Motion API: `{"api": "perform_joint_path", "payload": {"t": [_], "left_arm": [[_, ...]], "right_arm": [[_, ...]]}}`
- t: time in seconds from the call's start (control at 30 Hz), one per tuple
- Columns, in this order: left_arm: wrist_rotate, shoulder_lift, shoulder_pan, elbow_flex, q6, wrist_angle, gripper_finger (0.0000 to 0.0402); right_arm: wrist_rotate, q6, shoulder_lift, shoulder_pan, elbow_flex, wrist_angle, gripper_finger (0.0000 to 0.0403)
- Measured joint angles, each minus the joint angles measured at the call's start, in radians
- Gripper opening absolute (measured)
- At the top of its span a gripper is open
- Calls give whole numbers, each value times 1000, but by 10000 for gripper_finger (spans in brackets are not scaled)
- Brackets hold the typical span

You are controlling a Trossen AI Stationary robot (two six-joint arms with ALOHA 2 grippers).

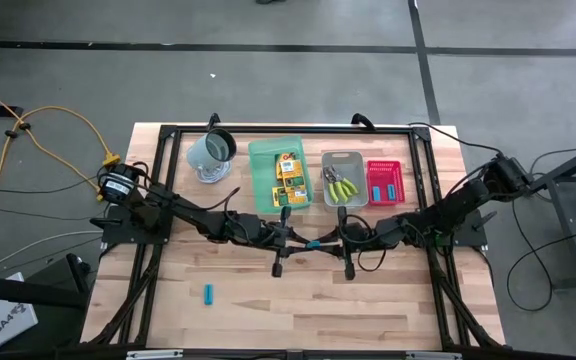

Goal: Pick & Place School Supplies
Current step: Put the top blue eraser into the red bin

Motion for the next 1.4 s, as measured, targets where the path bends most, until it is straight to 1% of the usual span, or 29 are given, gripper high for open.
{"api": "perform_joint_path", "payload": {"t": [0.17, 0.43, 0.77, 1.03, 1.17, 1.4], "left_arm": [[0, 0, 0, 0, 0, 0, 40], [0, 0, 0, 0, -35, 0, 60], [0, 0, 0, 0, -38, 0, 63], [48, 0, 1, 0, -38, -9, 65], [52, 0, 0, 0, -38, -30, 78], [53, 0, 0, 0, -38, -31, 114]], "right_arm": [[0, 2, 0, 0, 0, 0, 24], [0, 3, 0, 0, 0, 0, 24], [0, 3, 0, 0, 0, 0, 24], [-2, 4, 0, 0, 0, -1, 24], [-2, 7, 0, 0, 0, -1, 24], [0, 26, 0, 0, 0, -2, 24]]}}
